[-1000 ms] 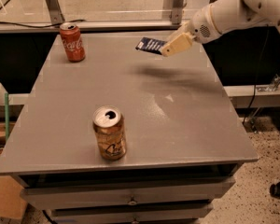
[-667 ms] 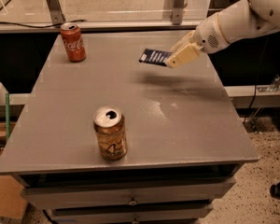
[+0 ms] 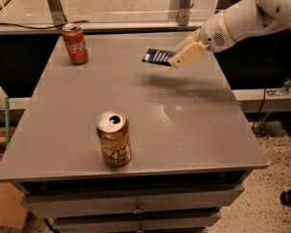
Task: Move rxbar blueberry near orange can
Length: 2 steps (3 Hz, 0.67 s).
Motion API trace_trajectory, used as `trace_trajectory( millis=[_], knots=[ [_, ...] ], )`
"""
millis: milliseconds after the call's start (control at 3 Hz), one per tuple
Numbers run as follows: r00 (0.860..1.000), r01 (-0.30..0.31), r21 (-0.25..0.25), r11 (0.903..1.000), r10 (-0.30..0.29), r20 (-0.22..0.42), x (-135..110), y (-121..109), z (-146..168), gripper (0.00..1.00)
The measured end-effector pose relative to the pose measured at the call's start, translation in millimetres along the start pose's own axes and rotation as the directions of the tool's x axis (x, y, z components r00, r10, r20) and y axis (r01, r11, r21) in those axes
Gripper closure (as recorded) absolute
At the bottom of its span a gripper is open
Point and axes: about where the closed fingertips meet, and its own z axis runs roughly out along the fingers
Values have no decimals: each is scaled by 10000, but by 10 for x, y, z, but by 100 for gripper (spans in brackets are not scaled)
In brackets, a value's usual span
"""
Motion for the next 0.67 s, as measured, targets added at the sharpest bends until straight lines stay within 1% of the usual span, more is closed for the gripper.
trace_trajectory(
  millis=[333, 667],
  knots=[
    [9996, 265, -473, 9985, -261, 98, -15, 182, -47, 100],
    [9995, 311, -1033, 9942, -309, 27, 204, 539, -66, 100]
  ],
)
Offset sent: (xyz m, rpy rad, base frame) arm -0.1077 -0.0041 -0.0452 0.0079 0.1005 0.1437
